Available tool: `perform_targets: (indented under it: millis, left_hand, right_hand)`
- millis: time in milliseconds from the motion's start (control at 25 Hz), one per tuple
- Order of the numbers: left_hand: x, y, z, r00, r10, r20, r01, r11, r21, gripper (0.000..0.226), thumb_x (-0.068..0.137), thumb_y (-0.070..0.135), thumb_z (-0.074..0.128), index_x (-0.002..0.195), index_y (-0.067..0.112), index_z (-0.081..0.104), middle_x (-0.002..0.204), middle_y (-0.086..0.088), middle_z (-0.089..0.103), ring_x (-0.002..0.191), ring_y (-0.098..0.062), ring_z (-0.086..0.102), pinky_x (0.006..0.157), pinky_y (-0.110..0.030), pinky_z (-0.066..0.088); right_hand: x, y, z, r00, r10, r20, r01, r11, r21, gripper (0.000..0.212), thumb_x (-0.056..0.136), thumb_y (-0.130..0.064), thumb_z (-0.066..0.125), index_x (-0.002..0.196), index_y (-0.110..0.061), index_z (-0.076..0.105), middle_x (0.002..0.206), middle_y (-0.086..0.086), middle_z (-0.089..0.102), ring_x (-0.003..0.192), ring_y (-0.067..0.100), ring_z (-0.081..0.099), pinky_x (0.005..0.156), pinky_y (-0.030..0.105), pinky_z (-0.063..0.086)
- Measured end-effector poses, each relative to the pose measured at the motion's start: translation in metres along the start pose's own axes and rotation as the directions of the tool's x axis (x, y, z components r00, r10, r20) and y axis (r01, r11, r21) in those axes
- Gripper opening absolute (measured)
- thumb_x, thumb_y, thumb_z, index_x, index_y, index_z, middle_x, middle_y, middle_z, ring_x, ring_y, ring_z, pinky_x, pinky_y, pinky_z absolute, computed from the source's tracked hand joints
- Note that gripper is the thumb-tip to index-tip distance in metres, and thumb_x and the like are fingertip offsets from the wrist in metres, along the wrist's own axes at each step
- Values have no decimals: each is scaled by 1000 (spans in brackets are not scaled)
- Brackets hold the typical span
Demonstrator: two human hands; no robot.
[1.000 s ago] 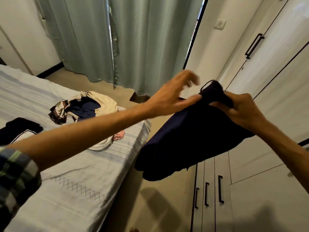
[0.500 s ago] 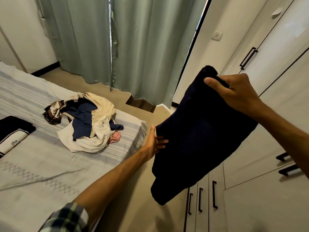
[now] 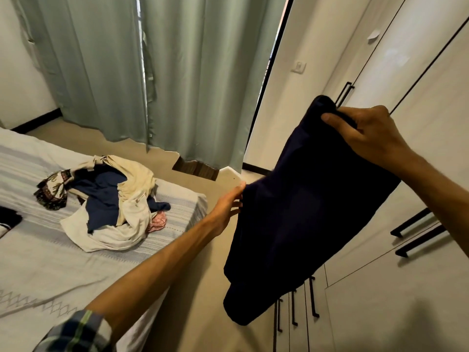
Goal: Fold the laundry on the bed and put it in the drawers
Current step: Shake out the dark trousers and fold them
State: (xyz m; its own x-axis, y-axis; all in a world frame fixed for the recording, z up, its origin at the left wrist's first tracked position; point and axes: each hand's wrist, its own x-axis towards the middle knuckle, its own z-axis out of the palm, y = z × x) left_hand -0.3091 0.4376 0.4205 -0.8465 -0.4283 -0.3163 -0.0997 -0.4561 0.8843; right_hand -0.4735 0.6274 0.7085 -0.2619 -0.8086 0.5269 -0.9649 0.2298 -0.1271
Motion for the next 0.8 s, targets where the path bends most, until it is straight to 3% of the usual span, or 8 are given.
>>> perform_targets:
  millis: [120,200,320,440,520,640,720,800]
  left_hand:
    - [-8,28,-15,999,-41,1,41,992,119,44,95,54,66,106,12,67,93,2,62,88,-15,53,85,-30,47]
    - [-16,38,-29,1000,-19,1,18,991,136,41,98,47,66,120,12,69,107,1,66,98,-16,56,85,-28,46]
    - [-26,44,-46,996,86,-3,-85,994,70,22,103,39,59,108,21,71,113,6,72,114,-13,59,93,-28,41]
    - [-34,56,-60,981,176,-76,-166,979,119,36,104,40,58,132,19,66,128,14,67,132,-8,50,108,-27,33]
    - [-42,71,-69,975,199,-99,-170,956,239,37,105,40,57,130,14,67,128,13,66,127,-3,55,105,-23,37]
    - [-49,96,-84,981,129,-145,-61,913,403,23,106,38,56,100,19,68,117,6,69,118,-11,61,106,-36,37]
    - [-45,112,-92,972,15,-236,104,870,482,25,105,38,59,118,18,65,135,3,60,133,-23,52,111,-42,36]
    - [-33,126,-98,934,-114,-338,275,834,479,24,106,31,57,122,14,61,122,3,60,114,-19,61,95,-32,48]
  right_hand:
    - [-3,11,-6,1000,31,-1,-31,993,113,38,103,-50,57,99,-17,74,66,-6,66,64,22,63,59,25,45]
    - [-5,20,-7,998,66,-10,-65,991,120,39,103,-46,57,100,-11,74,66,-10,67,71,14,65,58,13,40]
    - [-10,33,-3,989,142,-44,-136,985,107,40,104,-42,57,104,-6,74,65,-21,65,67,4,62,61,3,38]
    - [-10,35,12,987,158,-19,-154,980,123,49,104,-47,55,86,-3,69,66,1,63,63,20,61,55,16,40]
    - [-5,28,24,987,163,-11,-159,973,168,51,104,-49,55,85,-4,71,71,11,66,67,31,63,57,27,42]
    - [5,17,35,991,133,1,-130,970,207,48,104,-48,56,89,-6,74,74,11,68,69,28,64,59,25,44]
    - [18,8,40,997,77,22,-80,976,204,49,104,-48,57,89,-5,74,74,15,68,69,32,64,60,30,46]
    - [33,0,46,999,20,46,-29,980,198,51,104,-47,58,85,-2,72,71,18,66,67,36,63,59,31,43]
